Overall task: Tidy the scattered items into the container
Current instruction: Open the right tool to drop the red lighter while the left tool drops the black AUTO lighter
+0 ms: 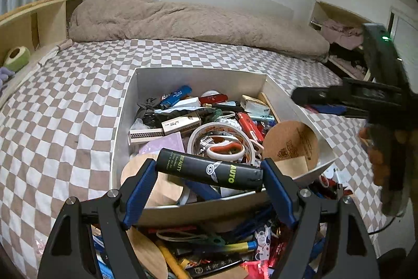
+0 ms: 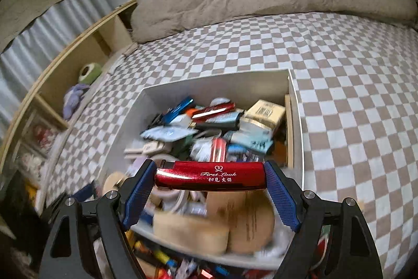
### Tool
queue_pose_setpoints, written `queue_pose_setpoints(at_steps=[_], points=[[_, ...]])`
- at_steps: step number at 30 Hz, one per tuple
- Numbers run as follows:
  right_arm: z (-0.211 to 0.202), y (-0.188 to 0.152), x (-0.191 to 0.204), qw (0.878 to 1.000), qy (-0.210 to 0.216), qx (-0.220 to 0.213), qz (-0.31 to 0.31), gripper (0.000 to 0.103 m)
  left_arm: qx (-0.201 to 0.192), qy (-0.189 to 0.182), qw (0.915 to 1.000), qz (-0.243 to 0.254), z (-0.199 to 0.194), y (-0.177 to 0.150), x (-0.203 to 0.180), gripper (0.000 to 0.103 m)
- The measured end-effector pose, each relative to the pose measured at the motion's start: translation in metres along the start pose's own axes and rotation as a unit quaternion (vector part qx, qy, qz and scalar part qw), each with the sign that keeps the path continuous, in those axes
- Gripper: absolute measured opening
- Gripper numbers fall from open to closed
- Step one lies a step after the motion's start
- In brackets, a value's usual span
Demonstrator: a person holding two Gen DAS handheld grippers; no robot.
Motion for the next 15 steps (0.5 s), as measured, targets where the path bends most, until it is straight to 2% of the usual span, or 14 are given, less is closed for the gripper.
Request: queue_pose_setpoints(at_steps=[2,8,15], points=[[0.012,0.006,0.0,1.0,-0.006,0.007,0.004,0.083,0.001,-0.002,1.0,-0.007,0.003,0.001,0.003,0.081],[0.051,0.026,-0.004,0.998,0.012,0.043,0.048,0.083,0.002,0.0,1.0,-0.009,0.009,0.008,0.01,0.081],[0.09,0.05,0.002,0.996,-0.004,0.069,0.053,0.083,0.0,0.009,0.9999,-0.011,0.014,0.021,0.02,0.081]])
Point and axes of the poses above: each gripper's, at about its wrist camera, not at the fingertips, and z roughly the way its jaws point, x to its left, y to its top, the point moved 1 cm from there along z, roughly the way its jaws point, and after that the axes turned 1 degree about z, right-handed, at the moved point
